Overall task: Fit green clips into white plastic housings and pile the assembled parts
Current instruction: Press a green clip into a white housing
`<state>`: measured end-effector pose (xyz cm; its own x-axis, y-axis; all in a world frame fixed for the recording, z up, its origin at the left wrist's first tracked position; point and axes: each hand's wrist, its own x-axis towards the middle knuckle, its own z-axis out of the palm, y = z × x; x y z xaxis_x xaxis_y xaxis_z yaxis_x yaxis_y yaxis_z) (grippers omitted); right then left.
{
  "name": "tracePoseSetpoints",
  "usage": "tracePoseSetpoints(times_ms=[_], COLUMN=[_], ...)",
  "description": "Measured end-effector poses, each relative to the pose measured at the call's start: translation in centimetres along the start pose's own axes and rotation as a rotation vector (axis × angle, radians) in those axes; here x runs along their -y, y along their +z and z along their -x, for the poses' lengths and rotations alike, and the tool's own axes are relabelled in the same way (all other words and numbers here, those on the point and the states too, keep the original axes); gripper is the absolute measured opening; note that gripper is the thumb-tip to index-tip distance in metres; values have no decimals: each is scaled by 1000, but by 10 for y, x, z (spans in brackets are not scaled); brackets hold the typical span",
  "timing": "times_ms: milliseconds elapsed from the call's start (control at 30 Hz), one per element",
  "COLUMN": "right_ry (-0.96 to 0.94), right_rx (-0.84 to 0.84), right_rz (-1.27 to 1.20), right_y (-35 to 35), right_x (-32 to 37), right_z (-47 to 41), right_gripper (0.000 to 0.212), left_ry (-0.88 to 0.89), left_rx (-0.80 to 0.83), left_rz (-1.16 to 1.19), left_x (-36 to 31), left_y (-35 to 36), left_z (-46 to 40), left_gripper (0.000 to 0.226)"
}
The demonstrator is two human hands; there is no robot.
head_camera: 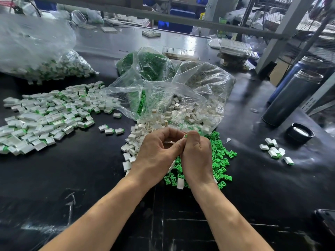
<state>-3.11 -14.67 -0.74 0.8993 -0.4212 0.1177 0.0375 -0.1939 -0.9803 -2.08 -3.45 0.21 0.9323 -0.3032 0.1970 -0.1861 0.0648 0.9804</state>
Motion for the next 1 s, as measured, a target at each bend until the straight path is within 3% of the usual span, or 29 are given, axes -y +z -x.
tracePoseSetpoints(times_ms=[400, 633, 767, 833, 1000], right_ry=[-17, 10, -23, -67, -195], right_rx=[-16, 33, 24, -7, 46], right_rz=[22, -98, -14, -34, -119], right_y=[-1, -3, -10, -14, -20], right_x=[0, 1, 1, 1, 4], right_z=[2, 4, 6, 6, 5], right_gripper=[59, 55, 66, 60, 17], left_ry=[-15, -7, -10, 0, 3], left_rx=[-4, -25, -35, -60, -113], left_rz=[-2, -34, -63, -78, -39], left_x=[-2, -1, 0, 0, -3], left_y=[1, 2, -3, -6, -11], left_z=[1, 0, -1, -2, -3], left_gripper=[6, 4, 4, 6, 6])
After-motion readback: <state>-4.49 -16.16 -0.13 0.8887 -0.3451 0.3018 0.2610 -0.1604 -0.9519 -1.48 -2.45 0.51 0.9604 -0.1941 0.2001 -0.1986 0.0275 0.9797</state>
